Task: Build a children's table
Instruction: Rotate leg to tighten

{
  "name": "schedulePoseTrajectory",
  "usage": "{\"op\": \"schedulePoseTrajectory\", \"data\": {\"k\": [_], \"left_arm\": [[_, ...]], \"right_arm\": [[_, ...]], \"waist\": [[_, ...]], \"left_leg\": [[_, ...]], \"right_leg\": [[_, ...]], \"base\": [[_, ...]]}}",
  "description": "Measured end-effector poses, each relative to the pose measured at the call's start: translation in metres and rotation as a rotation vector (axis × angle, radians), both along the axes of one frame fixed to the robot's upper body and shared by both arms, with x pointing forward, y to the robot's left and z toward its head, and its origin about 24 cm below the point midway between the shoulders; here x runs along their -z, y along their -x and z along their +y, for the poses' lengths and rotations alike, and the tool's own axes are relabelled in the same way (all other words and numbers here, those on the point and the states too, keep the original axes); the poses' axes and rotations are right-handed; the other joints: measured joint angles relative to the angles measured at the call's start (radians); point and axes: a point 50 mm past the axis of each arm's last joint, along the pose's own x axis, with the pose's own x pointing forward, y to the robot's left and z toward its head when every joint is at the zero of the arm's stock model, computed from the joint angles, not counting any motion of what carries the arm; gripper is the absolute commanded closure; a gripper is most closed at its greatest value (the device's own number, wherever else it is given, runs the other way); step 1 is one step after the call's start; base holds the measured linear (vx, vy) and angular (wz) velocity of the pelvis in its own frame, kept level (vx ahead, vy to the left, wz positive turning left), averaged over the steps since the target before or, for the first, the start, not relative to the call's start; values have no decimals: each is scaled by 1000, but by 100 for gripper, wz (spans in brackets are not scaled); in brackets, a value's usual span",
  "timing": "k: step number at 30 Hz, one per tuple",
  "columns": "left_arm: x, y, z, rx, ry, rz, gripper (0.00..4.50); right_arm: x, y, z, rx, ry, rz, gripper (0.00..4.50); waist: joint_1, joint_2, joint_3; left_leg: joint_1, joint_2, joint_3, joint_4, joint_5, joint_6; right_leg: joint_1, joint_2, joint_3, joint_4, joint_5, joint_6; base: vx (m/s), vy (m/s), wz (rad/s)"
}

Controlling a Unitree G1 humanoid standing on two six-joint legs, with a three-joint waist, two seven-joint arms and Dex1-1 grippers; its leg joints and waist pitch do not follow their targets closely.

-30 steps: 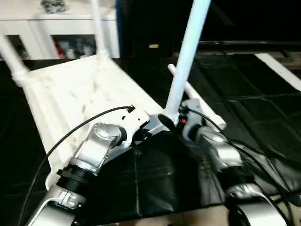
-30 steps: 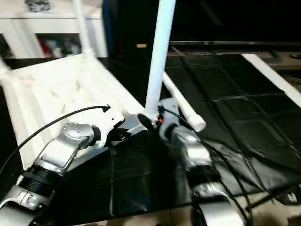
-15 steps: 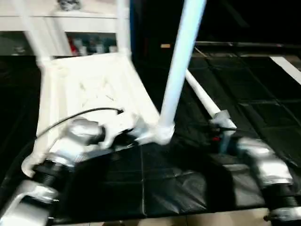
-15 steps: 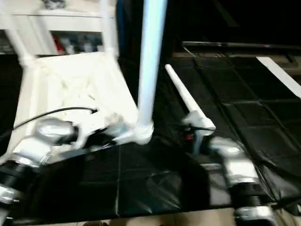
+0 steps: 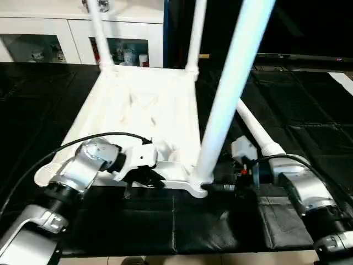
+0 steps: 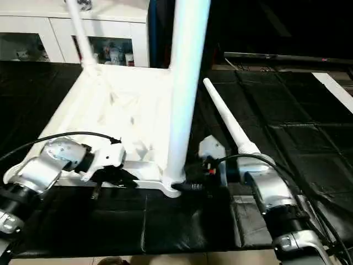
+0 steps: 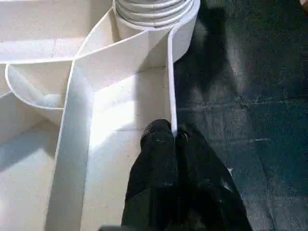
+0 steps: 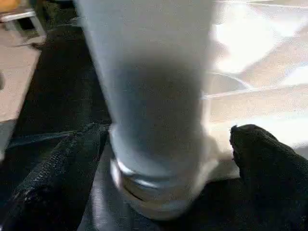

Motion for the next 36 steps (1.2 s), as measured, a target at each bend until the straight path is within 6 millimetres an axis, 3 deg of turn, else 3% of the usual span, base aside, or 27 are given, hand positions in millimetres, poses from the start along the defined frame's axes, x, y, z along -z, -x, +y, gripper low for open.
{"op": "schedulePoseTrajectory", "data": {"k": [2, 3, 5, 7, 17, 18, 28, 33, 36], "left_arm": [[0, -1, -1, 9, 0, -4, 450], [0, -2, -1, 14, -2, -4, 450], [0, -2, -1, 16, -4, -5, 450], [0, -2, -1, 18, -4, -7, 450], [1, -3, 0, 25, -2, -14, 450], [1, -3, 0, 26, -2, -15, 450], [2, -4, 0, 7, 9, -3, 450], [4, -9, 2, -131, 31, 21, 450], [7, -13, -1, -273, 57, 25, 450]], "right_arm": [[1, 0, 1, -19, 5, 5, 3], [0, -2, 1, -23, 11, 8, 37], [-2, -5, 2, -25, 14, 2, 37], [-3, -7, 5, -30, 9, -2, 72], [-1, -9, 6, -51, 7, 32, 135], [-1, -9, 6, -54, 9, 34, 161], [1, -10, 7, -29, -12, 59, 185], [7, -13, 17, 115, -56, 75, 185], [11, -19, 24, 321, -87, 83, 185]], "waist": [[0, 0, 0], [-1, 0, 0], [-1, 0, 0], [-2, 0, 0], [-2, -1, 0], [-2, -1, 0], [-2, -1, -1], [-11, -1, -1], [-39, -2, 0]], "left_leg": [[0, 0, 0, 1, 0, 0], [0, 0, 0, 2, 0, 0], [0, 0, 0, 2, 0, 0], [0, 0, 0, 3, 0, 0], [0, 0, 0, 6, 0, 0], [0, 0, 0, 6, 0, 0], [1, 0, 0, 6, 0, 0], [3, 0, 0, 6, 0, 0], [5, -1, 0, 6, 0, -1]], "right_leg": [[0, 0, 0, 1, 0, 0], [-1, 0, 1, 2, 0, 0], [-1, 0, 1, 3, 0, 0], [-1, 0, 1, 4, 0, 1], [-2, 0, 4, 11, -6, 9], [-2, 0, 4, 11, -6, 9], [-2, 0, 5, 12, -7, 9], [-1, 0, 5, 13, -6, 9], [-1, 0, 5, 11, -6, 9]], "base": [[0, 0, 0], [0, 0, 0], [0, 0, 0], [0, 0, 0], [0, 0, 0], [0, 0, 0], [0, 0, 0], [0, 0, 0], [0, 0, 0]]}}
